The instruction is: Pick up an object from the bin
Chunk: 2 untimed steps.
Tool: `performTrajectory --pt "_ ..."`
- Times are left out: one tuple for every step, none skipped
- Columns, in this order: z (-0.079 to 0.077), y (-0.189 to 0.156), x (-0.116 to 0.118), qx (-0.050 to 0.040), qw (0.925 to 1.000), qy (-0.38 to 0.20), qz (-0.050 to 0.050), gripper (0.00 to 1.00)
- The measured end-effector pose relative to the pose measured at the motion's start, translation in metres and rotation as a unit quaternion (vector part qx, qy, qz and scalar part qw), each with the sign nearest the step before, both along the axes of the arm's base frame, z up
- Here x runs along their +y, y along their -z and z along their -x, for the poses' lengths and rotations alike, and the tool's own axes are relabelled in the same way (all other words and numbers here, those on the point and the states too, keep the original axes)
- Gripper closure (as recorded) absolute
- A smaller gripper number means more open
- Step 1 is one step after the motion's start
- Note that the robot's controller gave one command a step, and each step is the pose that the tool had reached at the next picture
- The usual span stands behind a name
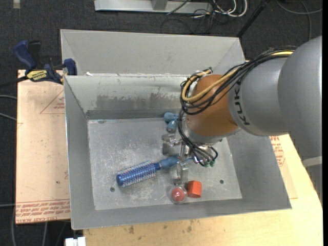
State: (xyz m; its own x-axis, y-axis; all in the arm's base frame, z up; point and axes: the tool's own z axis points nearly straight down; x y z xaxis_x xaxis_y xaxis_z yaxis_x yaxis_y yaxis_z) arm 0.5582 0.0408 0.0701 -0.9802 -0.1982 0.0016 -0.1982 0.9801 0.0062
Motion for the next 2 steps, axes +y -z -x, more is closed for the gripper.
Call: performTrajectory --pt "-0.002 -0.002 -0.006 -0.0019 1.0000 0.003 0.003 1.00" --pt "-0.023 -0.133 -0.008 -0.0072 0.9983 -0.058 0.002 1.00"
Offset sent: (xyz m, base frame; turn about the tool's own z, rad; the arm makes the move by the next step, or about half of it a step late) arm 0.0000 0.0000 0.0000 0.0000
